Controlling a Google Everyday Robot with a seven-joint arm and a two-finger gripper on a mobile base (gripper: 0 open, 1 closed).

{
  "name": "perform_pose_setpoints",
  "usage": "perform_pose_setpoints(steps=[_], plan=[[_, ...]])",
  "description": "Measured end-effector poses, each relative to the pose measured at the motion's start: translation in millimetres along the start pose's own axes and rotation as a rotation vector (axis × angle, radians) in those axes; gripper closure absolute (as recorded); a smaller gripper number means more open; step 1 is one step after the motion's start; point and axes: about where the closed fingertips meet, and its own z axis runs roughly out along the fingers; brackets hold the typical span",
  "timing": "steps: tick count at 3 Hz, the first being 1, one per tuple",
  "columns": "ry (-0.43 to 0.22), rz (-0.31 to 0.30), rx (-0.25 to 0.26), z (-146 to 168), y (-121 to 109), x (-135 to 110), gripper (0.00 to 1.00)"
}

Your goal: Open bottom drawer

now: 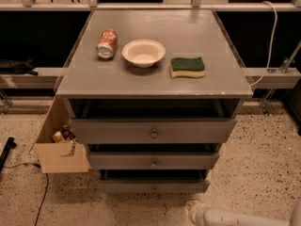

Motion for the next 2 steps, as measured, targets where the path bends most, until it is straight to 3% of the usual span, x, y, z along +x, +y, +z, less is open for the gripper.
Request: perform_pose_setpoints(steps=[1, 2], plan=[[0.020, -0.011, 0.001, 15.6, -13.5, -3.8, 0.16], [0.022, -0.015, 0.003, 18.6, -16.2, -5.5, 0.00]])
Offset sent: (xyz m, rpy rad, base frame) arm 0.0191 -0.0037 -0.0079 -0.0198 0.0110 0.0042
